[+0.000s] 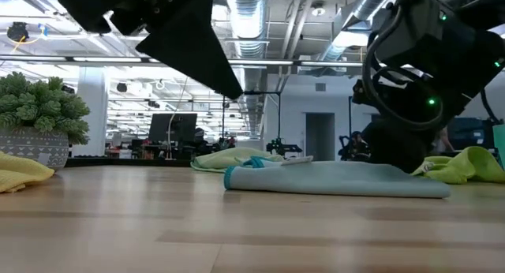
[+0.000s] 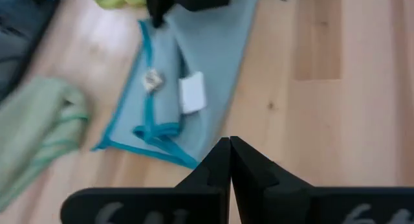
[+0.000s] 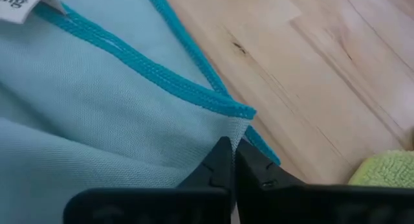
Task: Fold microfiber towels
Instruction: Fold the blue microfiber cloth
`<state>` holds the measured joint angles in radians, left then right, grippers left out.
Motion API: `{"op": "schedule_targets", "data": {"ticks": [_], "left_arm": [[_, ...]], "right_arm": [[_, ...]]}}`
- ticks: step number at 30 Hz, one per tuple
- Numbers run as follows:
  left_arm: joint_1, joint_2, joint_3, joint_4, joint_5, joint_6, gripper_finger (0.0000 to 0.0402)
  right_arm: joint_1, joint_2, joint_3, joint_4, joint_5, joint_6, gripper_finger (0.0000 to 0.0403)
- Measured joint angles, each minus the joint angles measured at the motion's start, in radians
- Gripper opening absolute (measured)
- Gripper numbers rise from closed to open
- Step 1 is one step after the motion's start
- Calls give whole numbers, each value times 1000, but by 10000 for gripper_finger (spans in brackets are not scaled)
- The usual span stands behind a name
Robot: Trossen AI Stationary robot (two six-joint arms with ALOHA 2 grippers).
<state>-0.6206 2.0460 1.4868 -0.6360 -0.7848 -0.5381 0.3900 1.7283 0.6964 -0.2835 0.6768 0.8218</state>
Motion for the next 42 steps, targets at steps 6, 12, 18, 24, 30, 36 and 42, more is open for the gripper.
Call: {"op": "schedule_targets", "data": {"ticks": [6,12,18,24,30,36,42], "left_arm": [[36,0,-3,7,113,-55,0],[62,0,-108,64,151,-115,0],[122,1,-224,252,187,-87,0],[155,-5,-292,451,331,-19,0],[131,3,-296,709,617,55,0],[82,-37,-176,445,481,59,0],[5,-98,-133,-19,173,-121,0]], "right_arm": [[32,-19,34,-56,-40,-45,67],[81,-128,65,-204,21,28,143],[171,-239,65,-107,82,-10,194],[263,-238,65,98,53,-181,205],[287,-208,67,260,-81,-286,199],[190,-85,66,434,-121,-478,199],[-32,42,165,456,-378,-633,222]]}}
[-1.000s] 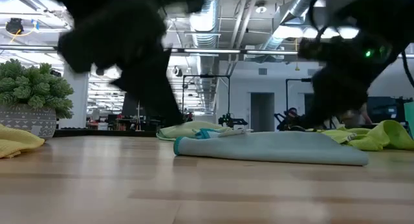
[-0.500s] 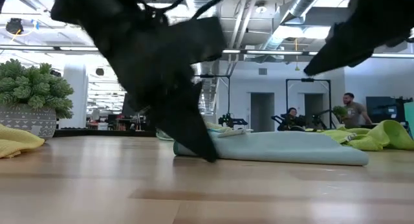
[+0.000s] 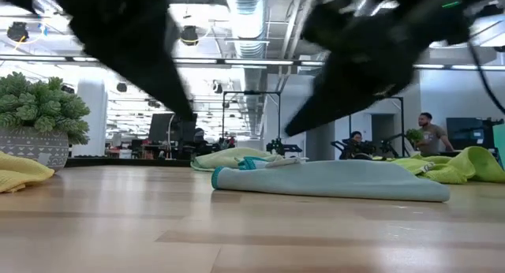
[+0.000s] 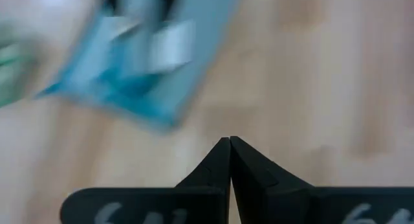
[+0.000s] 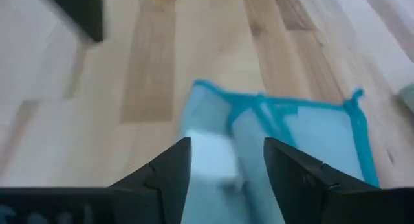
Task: Fold microfiber towels
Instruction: Fold the blue microfiber cloth
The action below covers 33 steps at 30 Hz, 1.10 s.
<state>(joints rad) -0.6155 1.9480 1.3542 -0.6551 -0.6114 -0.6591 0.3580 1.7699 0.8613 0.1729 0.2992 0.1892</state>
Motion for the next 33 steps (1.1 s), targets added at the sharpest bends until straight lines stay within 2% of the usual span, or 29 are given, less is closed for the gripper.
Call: {"op": "schedule_targets", "data": {"ticks": [4,7,13,17,20,26,28,33], "left_arm": [[-22,0,-7,-183,-105,-164,0],[-30,0,-34,-178,-109,-161,0],[-33,1,-72,-124,-108,-144,0],[-31,0,-84,-101,-106,-132,0],[-30,0,-83,-84,-107,-113,0],[-23,0,-83,-4,-70,-22,0],[-22,0,-90,57,-83,27,0],[0,0,-160,282,-93,181,0]], "right_arm": [[-107,87,88,-7,-187,-120,235],[-159,141,136,-40,-268,-164,235],[-193,197,188,-94,-279,-186,215],[-187,195,187,-123,-330,-198,186],[-180,194,187,-138,-338,-200,141],[-179,169,186,-145,-338,-209,20],[-179,146,187,-132,-329,-215,14],[-197,73,187,-138,-242,-169,39]]}}
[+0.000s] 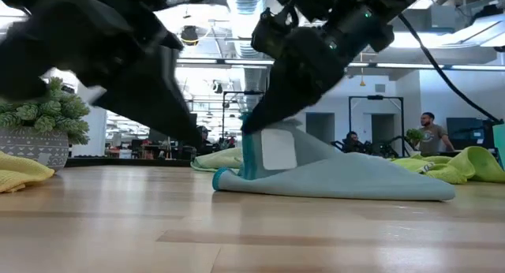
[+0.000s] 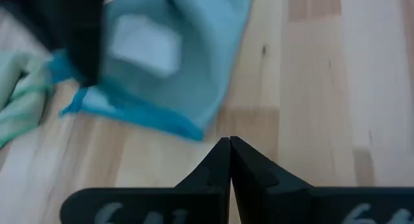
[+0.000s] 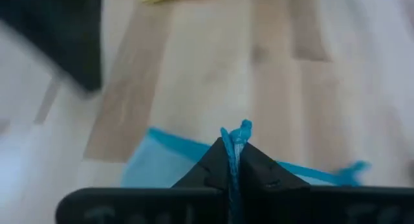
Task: Fold microfiber towels
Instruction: Fold the blue microfiber cloth
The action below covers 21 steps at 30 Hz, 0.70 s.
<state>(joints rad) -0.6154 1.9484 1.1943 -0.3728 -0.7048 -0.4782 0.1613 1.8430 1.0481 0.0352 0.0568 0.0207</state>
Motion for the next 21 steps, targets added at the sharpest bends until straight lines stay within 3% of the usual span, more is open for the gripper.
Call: {"op": "schedule_targets", "data": {"ticks": [6,9,16,21], "left_arm": [[57,0,-128,283,-45,95,0],[89,0,-196,415,-19,135,0],[137,-3,-286,533,136,108,0],[129,-5,-273,538,280,105,0]], "right_arm": [[-66,-14,0,-1,57,31,20],[-85,-7,0,-2,52,32,14],[-73,-10,0,-2,42,32,37],[-65,-4,0,-3,-78,33,33]]}}
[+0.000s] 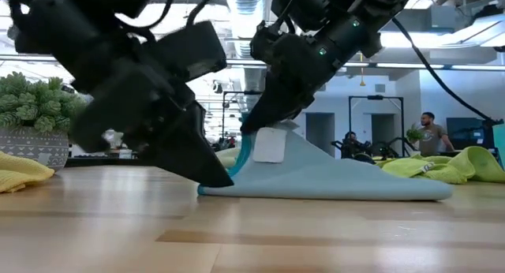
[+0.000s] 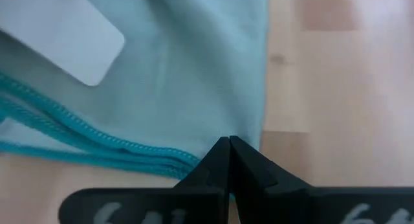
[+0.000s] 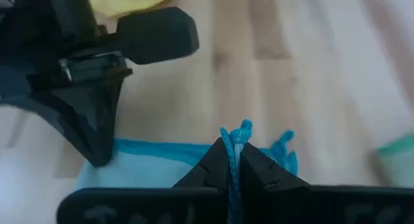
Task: Fold microfiber towels
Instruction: Fold the blue microfiber cloth
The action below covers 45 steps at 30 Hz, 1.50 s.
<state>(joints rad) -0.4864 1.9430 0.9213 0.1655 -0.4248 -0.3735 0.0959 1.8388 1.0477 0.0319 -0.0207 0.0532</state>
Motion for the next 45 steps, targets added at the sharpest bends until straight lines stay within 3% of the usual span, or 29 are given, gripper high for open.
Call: {"op": "schedule_targets", "data": {"ticks": [7,12,17,22,25,29,31,38,45], "left_arm": [[-39,6,65,-48,69,59,0],[-56,1,126,-186,56,49,0],[-78,-18,163,-369,-99,-34,0],[-99,-55,174,-574,-280,-237,0],[-97,-55,164,-653,-310,-318,0],[-85,-47,129,-631,-334,-329,0],[-81,-47,121,-611,-346,-329,0],[-78,-47,120,-565,-349,-299,0],[-78,-47,120,-549,-350,-284,0]], "right_arm": [[2,52,0,54,-18,1,26],[-8,130,-1,127,-78,-6,36],[-4,143,0,159,-114,-31,36],[13,124,-1,188,-186,-35,31],[27,97,0,190,-260,-35,32],[57,64,0,193,-431,-57,35],[71,60,0,206,-403,-61,34],[11,125,-2,202,-75,8,25],[-45,147,-6,177,-23,44,35]]}}
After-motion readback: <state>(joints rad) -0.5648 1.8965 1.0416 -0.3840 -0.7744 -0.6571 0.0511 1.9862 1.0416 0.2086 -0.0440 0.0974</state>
